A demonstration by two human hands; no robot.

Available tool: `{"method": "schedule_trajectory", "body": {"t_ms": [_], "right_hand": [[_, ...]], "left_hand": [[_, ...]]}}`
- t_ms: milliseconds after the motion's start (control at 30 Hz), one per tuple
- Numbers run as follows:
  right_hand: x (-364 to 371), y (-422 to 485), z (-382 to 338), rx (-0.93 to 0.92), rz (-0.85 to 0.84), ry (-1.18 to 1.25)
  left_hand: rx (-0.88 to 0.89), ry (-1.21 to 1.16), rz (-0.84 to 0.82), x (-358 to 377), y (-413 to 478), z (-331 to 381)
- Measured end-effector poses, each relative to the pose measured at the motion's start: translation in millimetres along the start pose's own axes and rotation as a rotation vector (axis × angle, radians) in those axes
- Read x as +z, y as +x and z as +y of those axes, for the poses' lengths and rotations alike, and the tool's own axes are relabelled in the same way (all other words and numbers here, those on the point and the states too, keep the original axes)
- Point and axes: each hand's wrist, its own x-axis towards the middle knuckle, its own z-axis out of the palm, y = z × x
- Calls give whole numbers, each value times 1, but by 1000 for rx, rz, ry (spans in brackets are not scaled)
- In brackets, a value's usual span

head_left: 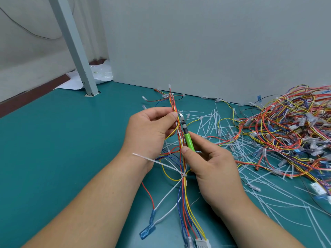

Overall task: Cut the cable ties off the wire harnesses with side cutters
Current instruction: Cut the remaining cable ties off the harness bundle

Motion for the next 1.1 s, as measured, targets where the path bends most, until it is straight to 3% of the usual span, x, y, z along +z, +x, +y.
{"method": "schedule_trajectory", "body": {"t_ms": [367,600,1100], "right_hand": [[-2,0,-6,-23,-3,-73],[-1,2,0,127,170,151],[-2,-2,-2,111,29,240]], "left_hand": [[0,-2,-4,0,0,1],[-22,65,18,-2,0,1],[-107,82,-53,-1,-3,8]]}}
